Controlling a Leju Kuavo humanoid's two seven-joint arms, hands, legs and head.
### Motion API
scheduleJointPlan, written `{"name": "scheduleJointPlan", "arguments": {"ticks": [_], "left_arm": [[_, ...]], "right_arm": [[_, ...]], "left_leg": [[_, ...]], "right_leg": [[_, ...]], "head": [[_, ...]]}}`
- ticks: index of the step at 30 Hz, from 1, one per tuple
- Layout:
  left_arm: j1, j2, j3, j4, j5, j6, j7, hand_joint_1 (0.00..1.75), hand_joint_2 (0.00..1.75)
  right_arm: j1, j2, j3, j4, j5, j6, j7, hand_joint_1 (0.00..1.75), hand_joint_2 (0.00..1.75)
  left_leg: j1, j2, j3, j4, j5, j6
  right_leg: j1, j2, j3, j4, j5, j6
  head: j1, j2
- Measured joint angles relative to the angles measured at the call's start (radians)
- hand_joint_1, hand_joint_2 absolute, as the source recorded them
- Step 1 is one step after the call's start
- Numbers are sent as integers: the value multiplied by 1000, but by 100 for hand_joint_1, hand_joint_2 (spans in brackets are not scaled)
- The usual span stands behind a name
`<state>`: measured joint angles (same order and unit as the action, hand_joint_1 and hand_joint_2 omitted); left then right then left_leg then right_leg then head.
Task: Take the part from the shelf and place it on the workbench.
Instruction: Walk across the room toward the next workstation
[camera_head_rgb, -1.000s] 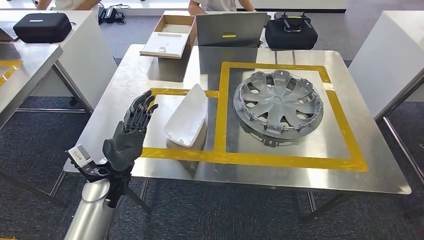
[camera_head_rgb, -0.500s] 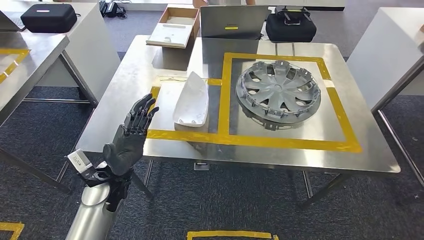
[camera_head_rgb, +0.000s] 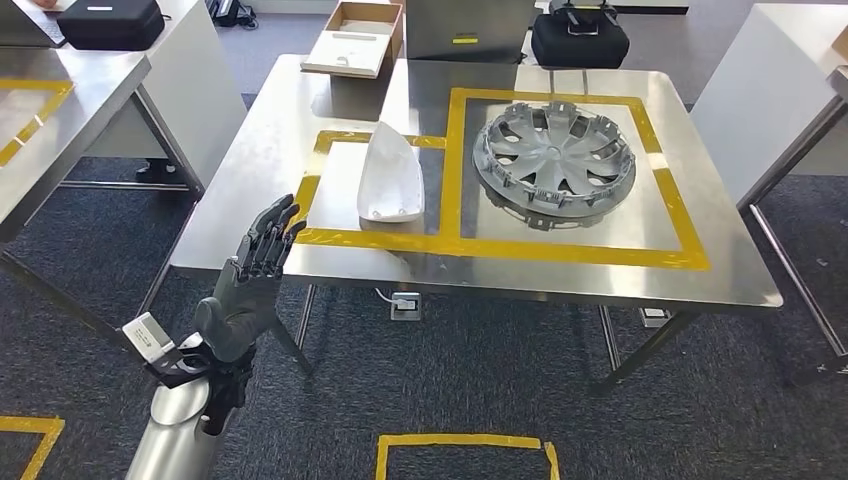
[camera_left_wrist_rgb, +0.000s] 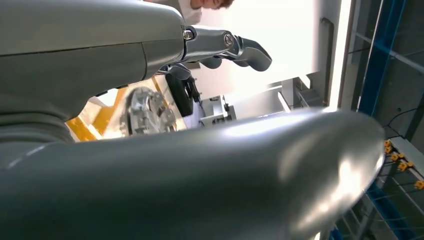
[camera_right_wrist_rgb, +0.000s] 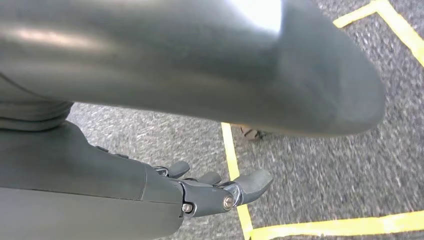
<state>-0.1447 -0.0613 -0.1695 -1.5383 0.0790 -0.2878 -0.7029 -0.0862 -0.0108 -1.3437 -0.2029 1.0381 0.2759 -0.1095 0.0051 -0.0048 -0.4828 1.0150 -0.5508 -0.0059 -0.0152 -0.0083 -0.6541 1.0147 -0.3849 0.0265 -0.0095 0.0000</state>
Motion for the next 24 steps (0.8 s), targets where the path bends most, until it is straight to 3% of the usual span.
{"name": "scheduleJointPlan", "arguments": {"ticks": [2, 3, 4, 6, 7, 8, 9, 10, 12, 14, 16, 18, 20, 22, 23, 24], "left_arm": [[6, 3, 1, -7, -7, 3, 0, 0, 0], [8, 3, 2, -10, -11, 3, 0, 0, 0], [9, 4, 2, -12, -14, 4, 0, 0, 0], [11, 4, 2, -15, -17, 8, 0, 0, 0], [14, 4, 2, -16, -20, 10, 1, 0, 0], [18, 4, 2, -17, -22, 13, 1, 0, 0], [23, 5, 2, -20, -26, 15, 1, 0, 0], [27, 5, 2, -24, -30, 16, 1, 0, 0], [33, 6, 2, -36, -34, 16, 1, 0, 0], [40, 7, 1, -54, -36, 16, 0, 0, 0], [54, 8, -2, -77, -39, 15, 0, 0, 0], [78, 13, -3, -107, -44, 13, 0, 0, 0], [104, 23, -4, -137, -49, 10, 0, 0, 0], [131, 31, -4, -160, -49, 7, 0, 0, 0], [148, 35, -2, -169, -49, 5, 0, 0, 0], [165, 38, 0, -177, -49, 2, 0, 0, 0]], "right_arm": [[1, 0, 4, 0, -1, 1, 0, 0, 0], [2, 0, 5, 0, -2, 1, 0, 0, 0], [2, 0, 5, 0, -3, 1, 0, 0, 0], [0, 0, 5, 0, -5, 1, 0, 0, 0], [-1, 0, 5, 0, -6, 2, -1, 0, 0], [-1, 0, 5, 0, -7, 2, -1, 0, 0], [-1, 0, 5, 0, -7, 2, -1, 0, 0], [-1, 1, 5, 0, -8, 2, -1, 0, 0], [-3, 1, 5, 0, -10, 1, 0, 0, 0], [-4, 1, 5, 0, -12, 0, 2, 0, 0], [-4, 1, 5, 0, -15, -3, 4, 0, 0], [-4, 4, 5, 0, -21, -5, 8, 0, 0], [-4, 7, 5, 0, -28, -8, 11, 0, 0], [-3, 10, 4, 0, -37, -14, 12, 0, 0], [-3, 12, 3, 0, -41, -17, 11, 0, 0], [-2, 14, 2, 0, -44, -19, 8, 0, 0]], "left_leg": [[-1, 1, -14, -1, 16, 20], [-1, 3, -22, -2, 26, 30], [0, 4, -32, -4, 37, 38], [-3, 5, -58, -3, 59, 48], [-6, 5, -73, -1, 70, 49], [-8, 5, -89, 1, 81, 51], [-11, 5, -104, 3, 91, 51], [-13, 5, -117, 6, 100, 50], [-15, 5, -138, 12, 114, 46], [-14, 7, -147, 13, 128, 37], [-12, 8, -149, 9, 143, 26], [-11, 6, -156, 18, 130, 13], [-8, 3, -182, 93, 50, -1], [-2, 3, -215, 224, -37, -13], [1, 3, -220, 274, -52, -18], [3, 4, -212, 295, -44, -22]], "right_leg": [[-4, 2, -4, -2, 6, 14], [-6, 3, -11, 12, -14, 19], [-8, 4, -24, 47, -52, 23], [-7, 5, -60, 170, -153, 27], [-6, 5, -74, 236, -187, 27], [-4, 5, -76, 279, -197, 26], [-1, 6, -61, 289, -187, 23], [2, 6, -26, 258, -162, 18], [11, 7, 80, 120, -134, 1], [20, 8, 152, 10, -144, -15], [26, 8, 158, -16, -142, -26], [21, 5, 147, -25, -122, -38], [14, 2, 128, -31, -99, -47], [12, 0, 102, -30, -79, -48], [11, -1, 88, -29, -69, -47], [9, -1, 74, -28, -59, -44]], "head": [[0, 0], [1, 0], [4, 0], [9, 0], [11, 0], [11, 0], [12, 0], [12, 0], [13, 0], [12, 0], [12, 0], [13, 0], [10, 0], [7, 0], [6, 0], [6, 0]]}}
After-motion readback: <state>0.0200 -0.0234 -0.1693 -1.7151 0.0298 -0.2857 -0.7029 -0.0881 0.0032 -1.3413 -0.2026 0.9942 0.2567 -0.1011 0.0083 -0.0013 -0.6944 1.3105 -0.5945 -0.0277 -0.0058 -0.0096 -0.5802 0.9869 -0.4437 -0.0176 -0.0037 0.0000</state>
